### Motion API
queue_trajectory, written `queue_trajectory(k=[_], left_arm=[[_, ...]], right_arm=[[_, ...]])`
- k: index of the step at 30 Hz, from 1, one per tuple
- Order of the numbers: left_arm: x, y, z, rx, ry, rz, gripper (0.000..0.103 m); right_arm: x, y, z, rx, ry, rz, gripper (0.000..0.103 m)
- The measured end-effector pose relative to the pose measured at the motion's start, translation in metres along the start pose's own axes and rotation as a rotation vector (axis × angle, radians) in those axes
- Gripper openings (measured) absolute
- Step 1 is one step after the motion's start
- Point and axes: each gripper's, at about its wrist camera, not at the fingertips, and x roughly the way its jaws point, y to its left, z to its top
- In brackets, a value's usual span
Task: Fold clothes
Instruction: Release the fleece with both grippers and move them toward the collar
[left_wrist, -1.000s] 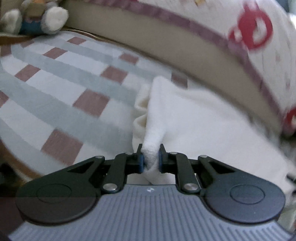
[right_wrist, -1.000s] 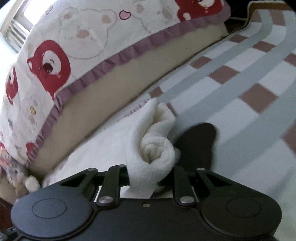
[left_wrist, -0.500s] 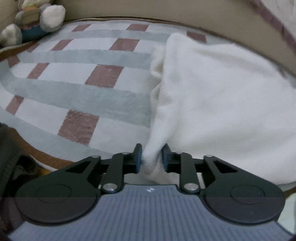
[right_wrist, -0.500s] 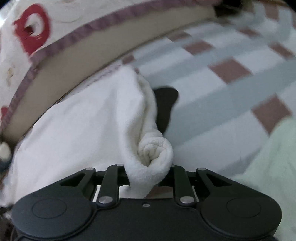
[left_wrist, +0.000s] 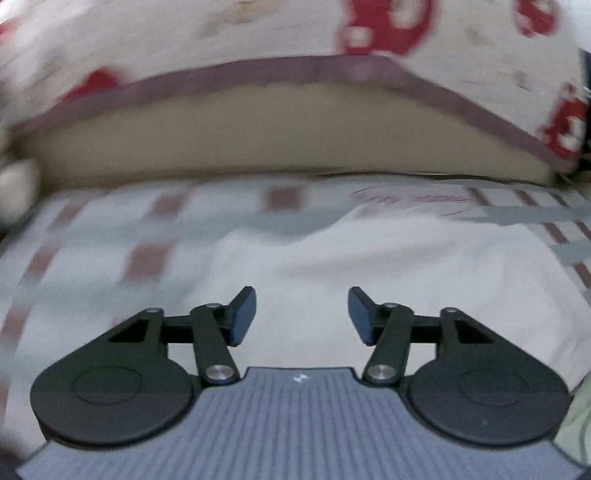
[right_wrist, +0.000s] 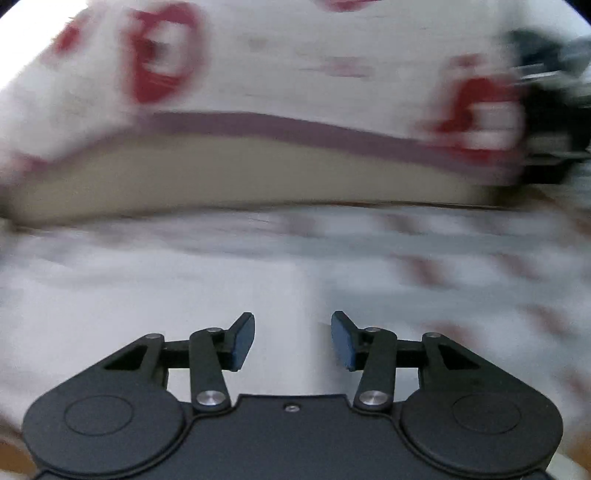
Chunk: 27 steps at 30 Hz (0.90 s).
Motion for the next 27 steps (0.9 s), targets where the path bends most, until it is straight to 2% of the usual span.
queue_trajectory(k=[1,3,6,9,12,13,15,18,21,24,27], left_arm=[[0.021,-0.001,0.016,0.007,0.004,-0.032,0.061],[0.066,0.013,0.043,-0.066,0.048,-0.102,0.063],[0.115,0.023,0.061,-0.123,0.085,-0.145,0.063],[0.156,0.03,0.063,-0.161,0.168,-0.247,0.064],[0.181,0.051,0.043,-0.388,0.246,-0.283,0.066],[0.184,0.057,0.034,-0.443,0.253,-0.325,0.066],[0.18,0.064,0.018,-0.479,0.235,-0.418,0.064],[0.171,0.061,0.008,-0.424,0.244,-0.486,0.063],[0.17,0.052,0.013,-0.322,0.273,-0.519,0.063],[0.169,0.042,0.02,-0.226,0.294,-0.523,0.063],[0.17,0.025,0.026,-0.129,0.293,-0.496,0.063]], right_arm=[[0.02,0.001,0.01,0.012,0.038,0.032,0.051],[0.063,0.002,0.027,0.04,0.121,0.06,0.051],[0.127,0.003,0.052,0.082,0.245,0.103,0.052],[0.191,0.004,0.077,0.125,0.37,0.146,0.052],[0.255,0.005,0.102,0.167,0.495,0.189,0.053],[0.262,0.003,0.101,0.157,0.512,0.15,0.053],[0.272,0.004,0.1,0.084,0.523,0.116,0.053],[0.281,-0.007,0.095,0.148,0.608,0.261,0.054],[0.286,-0.014,0.09,0.204,0.683,0.402,0.056],[0.288,-0.016,0.085,0.195,0.727,0.458,0.056],[0.296,-0.01,0.086,0.146,0.715,0.457,0.055]])
